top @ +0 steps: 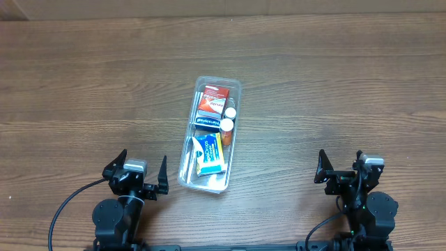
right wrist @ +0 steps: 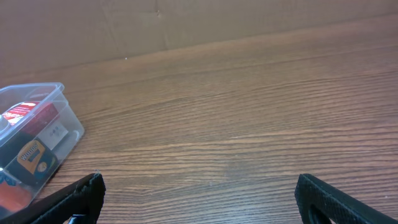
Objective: Pack container
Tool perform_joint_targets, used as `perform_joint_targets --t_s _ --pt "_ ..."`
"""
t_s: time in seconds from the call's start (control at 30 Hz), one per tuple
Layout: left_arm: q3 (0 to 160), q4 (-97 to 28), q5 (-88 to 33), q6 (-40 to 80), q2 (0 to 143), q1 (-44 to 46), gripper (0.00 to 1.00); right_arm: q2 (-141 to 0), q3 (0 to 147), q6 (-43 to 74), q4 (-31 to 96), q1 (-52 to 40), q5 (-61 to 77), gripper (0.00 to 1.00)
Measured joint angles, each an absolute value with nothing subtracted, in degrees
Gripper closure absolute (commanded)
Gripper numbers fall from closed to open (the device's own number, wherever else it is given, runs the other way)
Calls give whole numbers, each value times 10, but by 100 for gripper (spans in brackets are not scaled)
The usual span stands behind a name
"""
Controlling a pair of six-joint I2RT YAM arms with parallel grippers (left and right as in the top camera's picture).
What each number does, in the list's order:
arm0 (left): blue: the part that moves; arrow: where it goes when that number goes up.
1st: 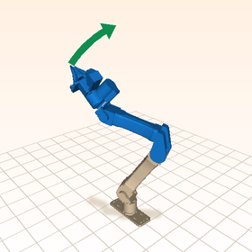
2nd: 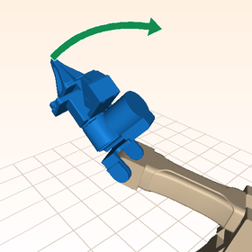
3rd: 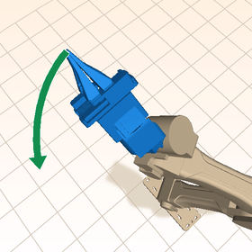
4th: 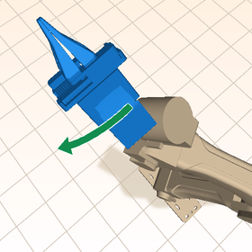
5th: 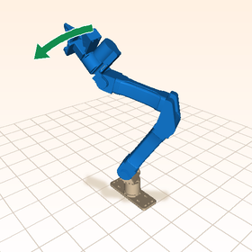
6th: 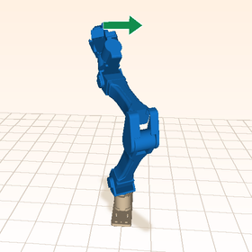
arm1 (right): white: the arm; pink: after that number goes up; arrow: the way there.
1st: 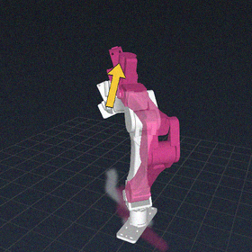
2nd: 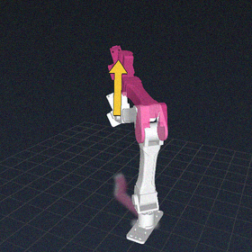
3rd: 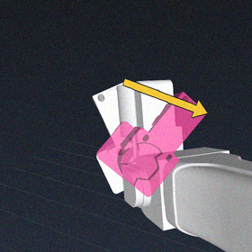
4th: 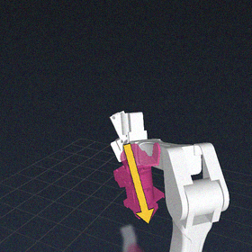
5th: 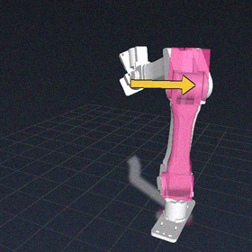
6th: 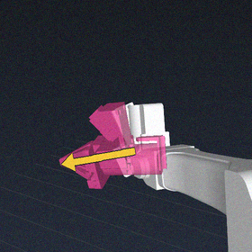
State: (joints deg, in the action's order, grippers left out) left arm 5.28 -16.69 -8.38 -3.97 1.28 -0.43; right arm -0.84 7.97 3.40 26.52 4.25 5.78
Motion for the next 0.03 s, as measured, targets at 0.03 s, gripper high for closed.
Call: perform_joint_targets --t_s 0.03 --pt "53 -167 -84 -40 13 -4 0 -8 80 34 265 43 58 0"
